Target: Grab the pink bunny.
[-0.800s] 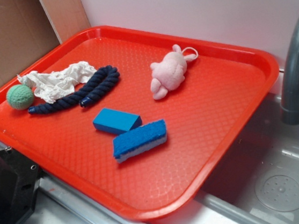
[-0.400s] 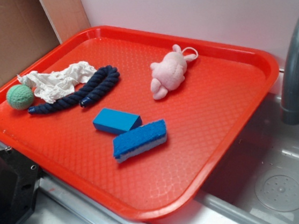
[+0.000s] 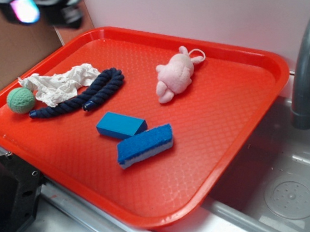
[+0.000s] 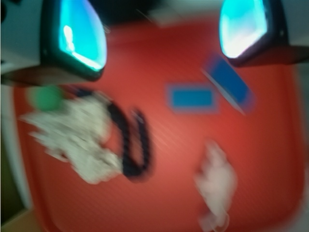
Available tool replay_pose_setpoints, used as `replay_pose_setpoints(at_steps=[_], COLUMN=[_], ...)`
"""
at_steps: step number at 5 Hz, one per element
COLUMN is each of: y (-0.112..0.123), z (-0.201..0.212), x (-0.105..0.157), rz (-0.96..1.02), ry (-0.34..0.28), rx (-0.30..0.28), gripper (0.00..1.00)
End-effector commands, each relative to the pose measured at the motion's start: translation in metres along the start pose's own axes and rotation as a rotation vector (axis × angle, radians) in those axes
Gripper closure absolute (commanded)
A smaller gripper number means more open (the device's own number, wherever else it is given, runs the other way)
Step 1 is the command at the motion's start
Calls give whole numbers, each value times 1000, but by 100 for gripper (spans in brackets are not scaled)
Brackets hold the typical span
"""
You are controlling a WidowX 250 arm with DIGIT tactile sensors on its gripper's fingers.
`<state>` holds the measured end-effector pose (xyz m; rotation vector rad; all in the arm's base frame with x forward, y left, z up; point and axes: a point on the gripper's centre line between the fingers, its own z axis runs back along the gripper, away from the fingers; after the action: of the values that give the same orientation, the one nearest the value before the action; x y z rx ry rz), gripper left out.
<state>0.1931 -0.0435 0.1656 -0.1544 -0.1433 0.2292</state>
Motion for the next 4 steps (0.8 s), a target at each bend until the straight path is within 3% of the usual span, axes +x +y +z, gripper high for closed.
replay_pose_setpoints(at_steps=[1, 3, 4], y=[-12, -15, -33], z=[-50, -104, -135], x=[40, 72, 81], rz=[430, 431, 363], ry=[-141, -128, -87], rx=[-60, 49, 70], gripper=[0, 0, 0])
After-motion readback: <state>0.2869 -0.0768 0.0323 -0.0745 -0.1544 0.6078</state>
